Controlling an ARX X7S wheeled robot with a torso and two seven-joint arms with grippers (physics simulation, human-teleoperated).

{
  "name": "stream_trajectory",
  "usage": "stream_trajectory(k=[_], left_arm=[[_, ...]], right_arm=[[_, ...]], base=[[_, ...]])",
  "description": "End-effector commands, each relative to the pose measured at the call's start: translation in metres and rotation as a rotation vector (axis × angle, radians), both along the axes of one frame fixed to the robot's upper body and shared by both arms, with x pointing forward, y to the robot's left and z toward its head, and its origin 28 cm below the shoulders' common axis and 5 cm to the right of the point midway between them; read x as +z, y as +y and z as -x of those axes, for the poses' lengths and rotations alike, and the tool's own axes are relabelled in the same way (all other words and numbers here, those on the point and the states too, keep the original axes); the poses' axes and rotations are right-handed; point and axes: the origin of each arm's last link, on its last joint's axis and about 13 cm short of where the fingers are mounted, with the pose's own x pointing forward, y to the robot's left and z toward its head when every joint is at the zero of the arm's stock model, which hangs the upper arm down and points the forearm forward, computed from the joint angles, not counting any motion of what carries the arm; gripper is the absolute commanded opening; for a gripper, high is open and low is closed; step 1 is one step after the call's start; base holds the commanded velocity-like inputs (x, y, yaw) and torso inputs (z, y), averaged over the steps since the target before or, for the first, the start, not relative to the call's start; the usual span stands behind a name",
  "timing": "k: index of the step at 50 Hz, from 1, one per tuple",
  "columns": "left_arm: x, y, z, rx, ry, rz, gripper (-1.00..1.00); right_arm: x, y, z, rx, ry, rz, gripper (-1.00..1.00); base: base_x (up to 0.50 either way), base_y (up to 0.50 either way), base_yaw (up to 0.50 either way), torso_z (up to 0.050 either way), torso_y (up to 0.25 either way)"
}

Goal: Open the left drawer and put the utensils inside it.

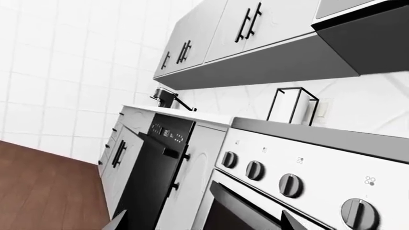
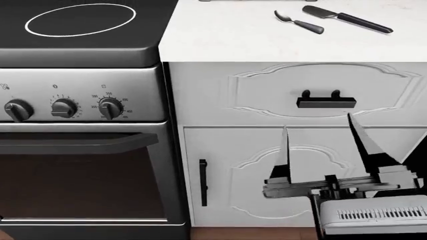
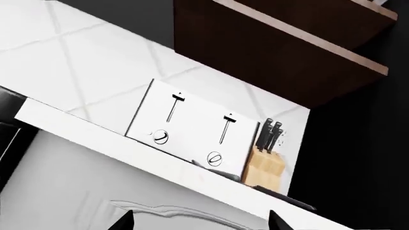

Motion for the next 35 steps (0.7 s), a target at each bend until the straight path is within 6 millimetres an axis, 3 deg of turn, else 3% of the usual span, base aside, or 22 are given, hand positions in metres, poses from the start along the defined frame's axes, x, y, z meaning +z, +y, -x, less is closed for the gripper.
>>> stream_trajectory(k=[1,12,27,35], left_arm=[[-0.001,0.0,0.0,-0.004,0.003,0.003,1.0],[0.001,0.0,0.0,-0.007,-0.029,0.014,1.0],[0.001,0.0,0.0,-0.009,-0.027,0.019,1.0],[0.001,0.0,0.0,-0.01,-0.025,0.021,1.0]], right_arm=[[0.004,-0.003,-0.014,-0.084,-0.075,0.306,1.0],[0.012,-0.001,-0.021,-0.067,-0.05,0.385,1.0],[0.023,-0.006,-0.03,-0.065,-0.062,0.662,1.0],[0.029,-0.009,-0.035,-0.084,-0.055,0.724,1.0]], base=[[0.0,0.0,0.0,0.0,0.0],[0.0,0.0,0.0,0.0,0.0],[0.0,0.0,0.0,0.0,0.0],[0.0,0.0,0.0,0.0,0.0]])
